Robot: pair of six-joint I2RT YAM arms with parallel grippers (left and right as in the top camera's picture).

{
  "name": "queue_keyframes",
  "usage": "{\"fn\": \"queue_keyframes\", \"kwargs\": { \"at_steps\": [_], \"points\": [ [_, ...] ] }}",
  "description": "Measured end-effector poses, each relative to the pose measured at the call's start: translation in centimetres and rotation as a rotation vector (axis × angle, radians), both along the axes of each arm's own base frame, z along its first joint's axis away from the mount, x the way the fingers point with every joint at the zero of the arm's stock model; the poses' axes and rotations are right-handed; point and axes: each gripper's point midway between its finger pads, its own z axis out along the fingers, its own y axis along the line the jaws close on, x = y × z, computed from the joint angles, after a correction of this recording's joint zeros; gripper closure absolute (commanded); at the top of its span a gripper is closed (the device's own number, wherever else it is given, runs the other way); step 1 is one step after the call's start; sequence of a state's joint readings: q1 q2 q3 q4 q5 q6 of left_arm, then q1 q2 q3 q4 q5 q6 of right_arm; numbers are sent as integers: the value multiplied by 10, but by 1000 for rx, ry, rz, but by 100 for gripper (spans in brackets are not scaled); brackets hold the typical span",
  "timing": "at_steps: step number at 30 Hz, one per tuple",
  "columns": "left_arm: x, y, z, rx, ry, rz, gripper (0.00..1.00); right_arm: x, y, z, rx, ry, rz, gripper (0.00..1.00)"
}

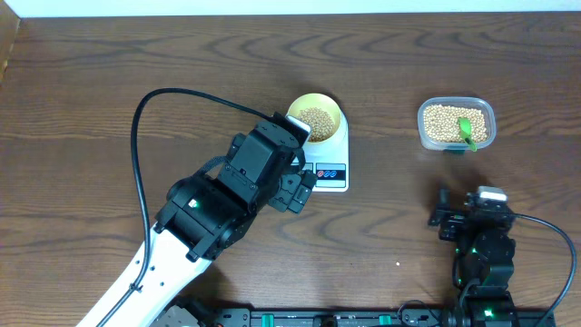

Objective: Scoop item into bowl and weigh 50g on scale

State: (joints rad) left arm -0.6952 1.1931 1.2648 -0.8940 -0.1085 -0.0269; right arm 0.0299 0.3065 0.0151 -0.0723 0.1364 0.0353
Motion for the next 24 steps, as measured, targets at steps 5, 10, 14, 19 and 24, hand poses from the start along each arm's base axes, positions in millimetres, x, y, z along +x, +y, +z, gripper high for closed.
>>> {"fn": "queue_keyframes", "kwargs": {
  "at_steps": [5,10,14,19,24],
  "points": [
    [0,0,0,0,0,0,2,0,17,-3,7,9,103,1],
    [0,0,0,0,0,0,2,-1,30,-9,7,34,165,1],
    [0,0,0,0,0,0,2,-3,35,-18,6,76,190,1],
    [0,0,0,0,0,0,2,-3,36,-20,7,83,194,1],
    [0,0,0,0,0,0,2,-3,36,-20,7,83,194,1]
  ]
}}
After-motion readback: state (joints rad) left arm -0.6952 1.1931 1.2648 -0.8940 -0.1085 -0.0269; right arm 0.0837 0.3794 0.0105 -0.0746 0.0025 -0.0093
